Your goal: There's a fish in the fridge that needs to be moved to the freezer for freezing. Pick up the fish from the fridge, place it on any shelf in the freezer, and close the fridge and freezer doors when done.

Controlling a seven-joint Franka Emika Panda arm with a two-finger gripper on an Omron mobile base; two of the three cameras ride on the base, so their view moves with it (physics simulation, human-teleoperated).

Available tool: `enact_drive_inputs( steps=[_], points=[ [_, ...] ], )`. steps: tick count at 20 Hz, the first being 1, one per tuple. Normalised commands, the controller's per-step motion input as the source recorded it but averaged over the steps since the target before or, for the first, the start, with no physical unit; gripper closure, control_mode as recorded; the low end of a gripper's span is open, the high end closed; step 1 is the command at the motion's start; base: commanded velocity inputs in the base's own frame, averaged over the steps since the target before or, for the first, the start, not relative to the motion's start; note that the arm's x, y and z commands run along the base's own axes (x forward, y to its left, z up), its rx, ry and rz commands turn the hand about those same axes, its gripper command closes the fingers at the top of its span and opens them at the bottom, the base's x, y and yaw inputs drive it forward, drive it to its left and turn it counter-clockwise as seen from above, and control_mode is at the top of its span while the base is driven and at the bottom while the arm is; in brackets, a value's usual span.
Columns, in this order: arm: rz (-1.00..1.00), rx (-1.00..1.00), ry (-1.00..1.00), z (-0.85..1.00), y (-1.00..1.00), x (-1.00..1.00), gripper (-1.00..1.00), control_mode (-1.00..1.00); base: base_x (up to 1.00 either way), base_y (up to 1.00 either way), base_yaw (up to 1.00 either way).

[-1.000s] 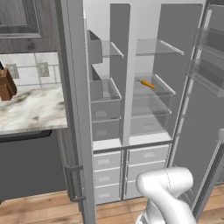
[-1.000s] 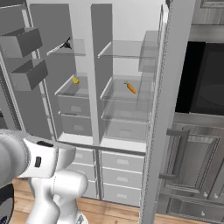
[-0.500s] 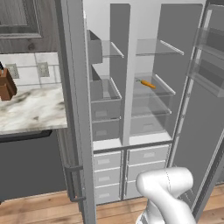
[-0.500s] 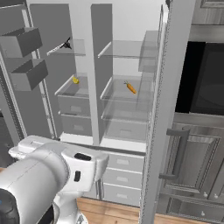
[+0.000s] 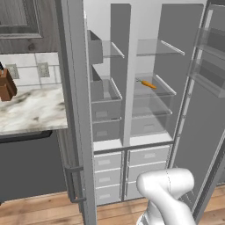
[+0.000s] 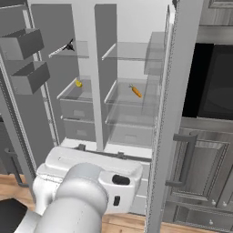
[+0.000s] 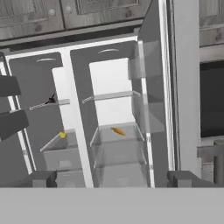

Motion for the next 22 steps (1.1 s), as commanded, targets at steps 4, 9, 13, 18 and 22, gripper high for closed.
enact_drive_inputs(
  steps=[4,9,13,18,22],
  points=[
    [0.01,0.00,-0.12,0.00,-0.43,0.14,-1.00,-1.00,0.00,0.00,0.00],
    [0.08,0.00,-0.13,-0.26,-0.38,0.32,-1.00,-1.00,0.00,0.00,0.00],
    [0.16,0.00,-0.12,-0.38,-0.41,0.37,-1.00,-1.00,0.00,0.00,0.00],
    [0.11,0.00,-0.07,-0.29,-0.51,0.48,-1.00,-1.00,0.00,0.00,0.00],
    [0.00,-0.02,0.00,-0.42,-0.50,0.54,-1.00,-1.00,0.00,0.00,0.00]
  ],
)
